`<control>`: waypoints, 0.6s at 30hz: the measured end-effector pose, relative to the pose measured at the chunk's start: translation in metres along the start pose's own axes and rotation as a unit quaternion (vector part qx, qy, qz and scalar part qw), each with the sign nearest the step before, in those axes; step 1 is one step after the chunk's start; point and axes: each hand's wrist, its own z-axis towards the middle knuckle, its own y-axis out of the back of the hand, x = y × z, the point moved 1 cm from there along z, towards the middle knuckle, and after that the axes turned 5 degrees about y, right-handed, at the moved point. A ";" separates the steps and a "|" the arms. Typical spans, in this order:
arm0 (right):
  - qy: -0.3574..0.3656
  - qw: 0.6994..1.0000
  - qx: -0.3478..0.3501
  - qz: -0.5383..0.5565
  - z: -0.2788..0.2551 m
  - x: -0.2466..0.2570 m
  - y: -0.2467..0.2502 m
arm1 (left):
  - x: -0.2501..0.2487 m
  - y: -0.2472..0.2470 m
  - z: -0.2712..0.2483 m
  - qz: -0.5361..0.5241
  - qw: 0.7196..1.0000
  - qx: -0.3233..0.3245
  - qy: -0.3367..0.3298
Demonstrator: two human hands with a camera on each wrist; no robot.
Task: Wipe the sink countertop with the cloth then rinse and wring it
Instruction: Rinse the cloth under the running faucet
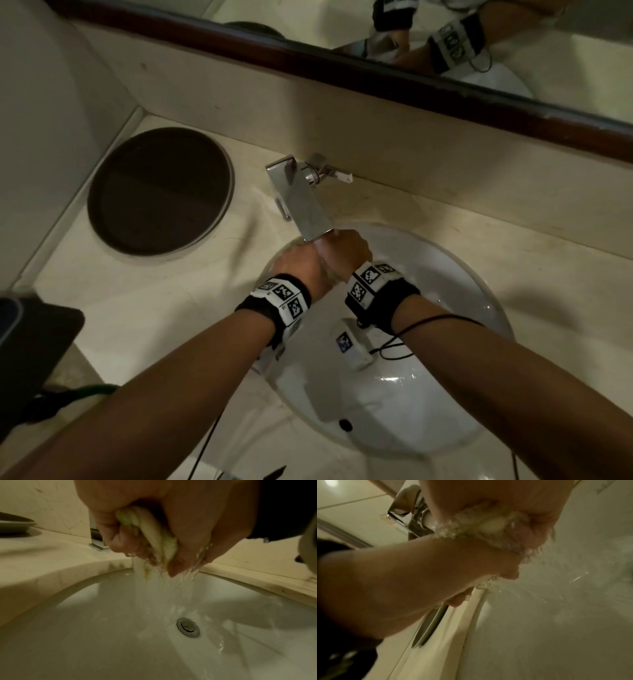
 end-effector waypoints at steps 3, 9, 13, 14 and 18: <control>-0.026 0.995 -0.046 -0.090 -0.003 0.002 0.002 | -0.002 0.006 0.000 0.013 1.000 0.006 -0.022; 0.053 0.995 -0.020 -0.085 -0.003 -0.006 0.008 | -0.001 0.005 0.006 -0.054 0.993 0.091 -0.051; 0.090 0.995 -0.015 -0.034 -0.006 -0.007 0.009 | 0.002 0.002 0.006 -0.173 0.977 0.125 -0.020; 0.101 0.995 -0.008 -0.007 -0.007 -0.008 0.012 | 0.003 0.003 0.006 -0.217 0.967 0.129 -0.009; 0.119 0.987 -0.004 0.106 -0.010 -0.013 0.023 | 0.008 0.002 0.001 -0.303 0.934 0.185 0.031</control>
